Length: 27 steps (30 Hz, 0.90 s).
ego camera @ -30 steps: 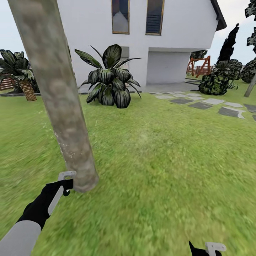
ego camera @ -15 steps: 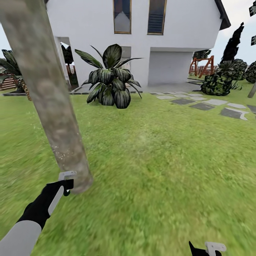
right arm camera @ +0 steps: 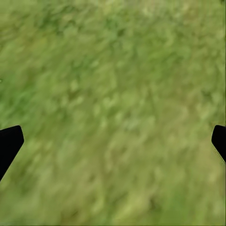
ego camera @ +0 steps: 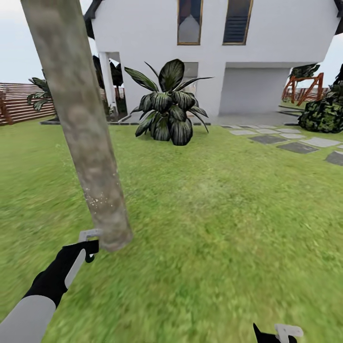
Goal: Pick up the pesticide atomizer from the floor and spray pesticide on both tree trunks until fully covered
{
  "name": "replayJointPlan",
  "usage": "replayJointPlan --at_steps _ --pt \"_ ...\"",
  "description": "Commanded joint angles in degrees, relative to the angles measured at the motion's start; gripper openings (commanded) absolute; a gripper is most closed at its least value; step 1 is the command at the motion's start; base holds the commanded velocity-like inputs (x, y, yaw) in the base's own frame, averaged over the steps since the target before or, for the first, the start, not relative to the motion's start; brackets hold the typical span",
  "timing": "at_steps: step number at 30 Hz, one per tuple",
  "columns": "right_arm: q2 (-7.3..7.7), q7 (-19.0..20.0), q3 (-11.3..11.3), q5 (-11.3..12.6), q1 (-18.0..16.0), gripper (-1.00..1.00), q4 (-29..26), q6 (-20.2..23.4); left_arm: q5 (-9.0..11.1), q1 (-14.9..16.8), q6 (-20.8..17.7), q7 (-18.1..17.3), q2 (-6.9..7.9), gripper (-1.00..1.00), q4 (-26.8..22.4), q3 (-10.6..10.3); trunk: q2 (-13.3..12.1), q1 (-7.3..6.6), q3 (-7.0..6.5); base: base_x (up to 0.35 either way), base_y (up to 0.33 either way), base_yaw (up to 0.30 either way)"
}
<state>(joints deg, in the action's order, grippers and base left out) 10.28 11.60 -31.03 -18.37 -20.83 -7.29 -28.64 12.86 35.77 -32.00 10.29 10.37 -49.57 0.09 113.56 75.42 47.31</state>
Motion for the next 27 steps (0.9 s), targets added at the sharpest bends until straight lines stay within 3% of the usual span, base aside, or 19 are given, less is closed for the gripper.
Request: replayJointPlan --at_steps 1,13,27 --pt "0.0 0.0 0.0 0.0 0.0 1.0 0.0 0.03 -0.03 0.0 -0.01 0.0 0.0 -1.0 0.0 0.0 0.0 0.0 0.0 0.048 -0.271 0.191" --pt "0.0 0.0 0.0 0.0 0.0 1.0 0.0 -0.01 -0.12 0.0 0.0 0.0 -0.78 -1.0 0.0 0.0 0.0 0.0 0.0 0.118 -0.271 0.022" --pt "0.0 0.0 0.0 0.0 0.0 1.0 0.0 -0.01 -0.12 0.0 0.05 0.0 -0.85 -1.0 0.0 0.0 0.0 0.0 0.0 0.121 -0.268 0.264"
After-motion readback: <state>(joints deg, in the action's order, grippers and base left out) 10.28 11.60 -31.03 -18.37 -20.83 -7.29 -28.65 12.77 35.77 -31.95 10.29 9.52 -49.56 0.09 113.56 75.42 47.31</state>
